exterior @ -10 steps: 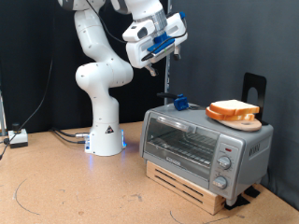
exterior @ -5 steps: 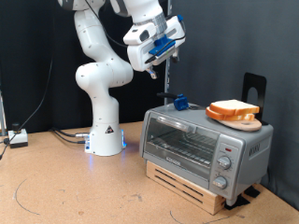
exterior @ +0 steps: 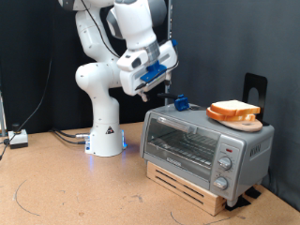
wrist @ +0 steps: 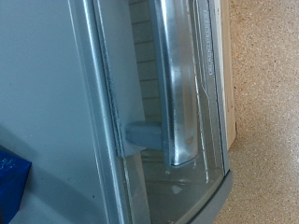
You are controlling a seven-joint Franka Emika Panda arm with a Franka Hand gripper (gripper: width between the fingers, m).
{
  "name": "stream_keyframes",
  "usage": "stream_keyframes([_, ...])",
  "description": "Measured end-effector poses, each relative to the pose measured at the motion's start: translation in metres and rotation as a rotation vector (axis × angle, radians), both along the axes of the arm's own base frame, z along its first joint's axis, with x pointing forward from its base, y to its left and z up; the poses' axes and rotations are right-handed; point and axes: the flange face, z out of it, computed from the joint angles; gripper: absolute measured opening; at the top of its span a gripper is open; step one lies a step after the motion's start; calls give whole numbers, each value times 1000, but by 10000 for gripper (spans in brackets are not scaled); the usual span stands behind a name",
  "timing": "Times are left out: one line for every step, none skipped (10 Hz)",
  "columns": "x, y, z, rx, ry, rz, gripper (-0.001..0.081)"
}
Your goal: Make a piece of toast with the oven
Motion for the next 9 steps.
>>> stream_keyframes([0, 0, 1, 1, -4, 6, 807])
stream_keyframes([-1, 0, 0, 19, -13, 29, 807])
stream_keyframes([-1, 0, -2, 35, -14, 35, 807])
stream_keyframes([-2, 0, -8, 44, -11, 27, 807])
stream_keyframes([-3, -1, -16, 46, -7, 16, 807])
stream_keyframes([-2, -2, -25, 41, -6, 5, 807])
stream_keyframes([-1, -2, -35, 33, 1, -3, 807])
stream_keyframes([0, -2, -46, 24, 7, -4, 807])
stream_keyframes([1, -1, -57, 16, 13, -3, 807])
